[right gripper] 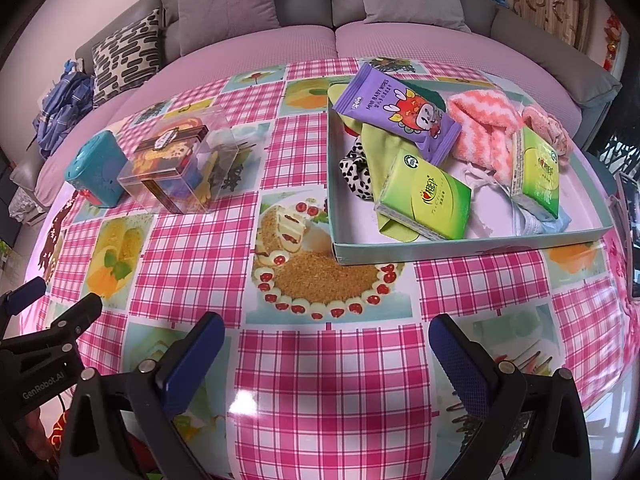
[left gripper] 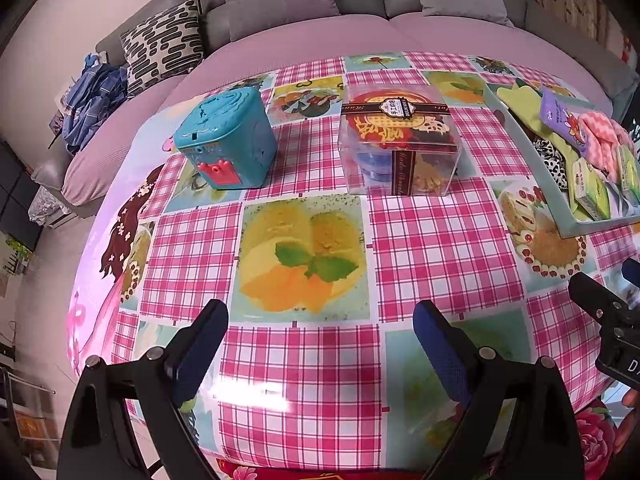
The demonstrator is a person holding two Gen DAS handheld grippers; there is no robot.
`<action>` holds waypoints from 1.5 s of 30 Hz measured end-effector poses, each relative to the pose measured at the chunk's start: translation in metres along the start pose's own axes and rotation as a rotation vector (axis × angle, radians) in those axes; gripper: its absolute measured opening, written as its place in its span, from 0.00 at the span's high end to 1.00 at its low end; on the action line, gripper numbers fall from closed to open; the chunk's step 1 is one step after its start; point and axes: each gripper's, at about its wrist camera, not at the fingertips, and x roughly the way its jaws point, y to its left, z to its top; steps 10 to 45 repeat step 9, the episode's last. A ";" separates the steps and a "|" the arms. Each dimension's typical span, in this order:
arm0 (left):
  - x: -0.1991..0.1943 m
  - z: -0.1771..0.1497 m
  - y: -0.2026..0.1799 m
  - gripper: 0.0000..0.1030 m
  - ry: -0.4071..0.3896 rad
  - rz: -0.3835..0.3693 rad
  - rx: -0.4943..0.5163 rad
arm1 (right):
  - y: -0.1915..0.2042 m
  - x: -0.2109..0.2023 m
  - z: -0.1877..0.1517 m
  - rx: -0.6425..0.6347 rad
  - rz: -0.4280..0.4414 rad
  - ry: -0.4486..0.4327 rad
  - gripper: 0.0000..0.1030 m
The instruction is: Organize soft objects
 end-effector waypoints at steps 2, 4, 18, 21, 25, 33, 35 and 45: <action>0.000 0.000 0.000 0.09 -0.001 0.003 0.001 | 0.000 0.000 0.000 -0.001 0.001 0.000 0.00; -0.001 0.000 0.000 0.09 -0.004 0.006 0.003 | 0.000 0.000 0.000 0.000 0.001 0.000 0.00; -0.001 0.000 0.000 0.09 -0.001 0.003 0.005 | 0.000 0.000 0.000 -0.001 0.001 0.000 0.00; -0.001 0.000 0.000 0.09 -0.001 0.003 0.005 | 0.000 0.000 0.000 -0.001 0.001 0.000 0.00; -0.001 0.000 0.000 0.09 -0.001 0.003 0.005 | 0.000 0.000 0.000 -0.001 0.001 0.000 0.00; -0.001 0.000 0.000 0.09 -0.001 0.003 0.005 | 0.000 0.000 0.000 -0.001 0.001 0.000 0.00; -0.001 0.000 0.000 0.09 -0.001 0.003 0.005 | 0.000 0.000 0.000 -0.001 0.001 0.000 0.00; -0.001 0.000 0.000 0.09 -0.001 0.003 0.005 | 0.000 0.000 0.000 -0.001 0.001 0.000 0.00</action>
